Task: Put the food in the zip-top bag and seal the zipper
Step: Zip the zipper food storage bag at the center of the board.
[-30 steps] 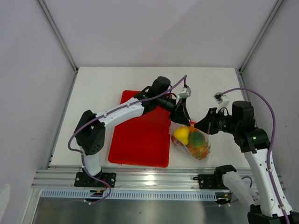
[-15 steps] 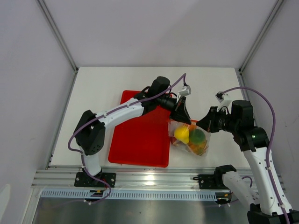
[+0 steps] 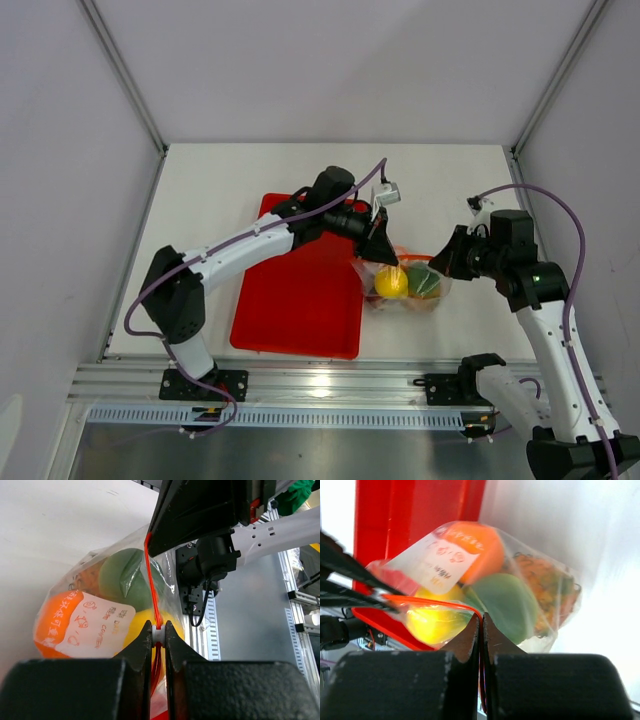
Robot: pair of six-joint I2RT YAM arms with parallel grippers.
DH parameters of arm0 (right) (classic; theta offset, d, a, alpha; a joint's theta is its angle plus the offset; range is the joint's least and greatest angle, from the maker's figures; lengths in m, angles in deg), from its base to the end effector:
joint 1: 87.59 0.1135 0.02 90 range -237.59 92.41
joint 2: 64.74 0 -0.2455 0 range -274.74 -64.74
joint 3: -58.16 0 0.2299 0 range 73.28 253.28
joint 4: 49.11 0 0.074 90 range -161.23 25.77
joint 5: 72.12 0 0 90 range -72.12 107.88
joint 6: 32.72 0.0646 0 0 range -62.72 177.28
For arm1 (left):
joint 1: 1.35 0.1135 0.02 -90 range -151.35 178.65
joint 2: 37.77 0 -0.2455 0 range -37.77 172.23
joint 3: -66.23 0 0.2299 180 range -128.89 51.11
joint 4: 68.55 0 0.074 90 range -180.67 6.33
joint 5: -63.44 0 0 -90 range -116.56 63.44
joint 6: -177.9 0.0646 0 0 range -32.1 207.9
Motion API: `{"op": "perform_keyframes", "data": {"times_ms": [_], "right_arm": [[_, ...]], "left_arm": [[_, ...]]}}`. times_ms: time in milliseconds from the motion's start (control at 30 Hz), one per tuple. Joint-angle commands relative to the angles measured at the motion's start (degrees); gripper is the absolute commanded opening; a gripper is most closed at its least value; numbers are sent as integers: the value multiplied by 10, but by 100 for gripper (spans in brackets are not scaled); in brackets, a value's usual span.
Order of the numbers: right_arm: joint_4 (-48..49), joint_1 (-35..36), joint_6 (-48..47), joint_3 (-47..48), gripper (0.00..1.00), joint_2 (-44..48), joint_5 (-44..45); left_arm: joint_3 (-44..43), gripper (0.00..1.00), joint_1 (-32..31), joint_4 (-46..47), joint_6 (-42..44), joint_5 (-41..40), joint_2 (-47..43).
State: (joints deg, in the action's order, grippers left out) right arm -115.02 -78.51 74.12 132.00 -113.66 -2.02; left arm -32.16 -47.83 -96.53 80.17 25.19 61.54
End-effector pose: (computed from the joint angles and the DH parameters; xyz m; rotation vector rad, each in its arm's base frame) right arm 0.1633 0.0484 0.3070 -0.0280 2.3145 0.6303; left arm 0.2313 -0.3173 0.2970 1.2790 1.8030 -1.4891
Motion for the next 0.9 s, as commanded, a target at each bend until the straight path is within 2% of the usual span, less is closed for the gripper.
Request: {"op": "perform_keyframes", "data": {"times_ms": [0,600,867], "right_arm": [[-43,-25,-4,12,0,-5,117],[-66,-43,-10,72,0,-29,251],[-60,-67,-17,75,0,-36,250]], "left_arm": [[-1,1,14,-30,-17,2,-68],[3,1,13,-52,-13,-13,-59],[5,1,13,-59,-11,-21,-59]]}}
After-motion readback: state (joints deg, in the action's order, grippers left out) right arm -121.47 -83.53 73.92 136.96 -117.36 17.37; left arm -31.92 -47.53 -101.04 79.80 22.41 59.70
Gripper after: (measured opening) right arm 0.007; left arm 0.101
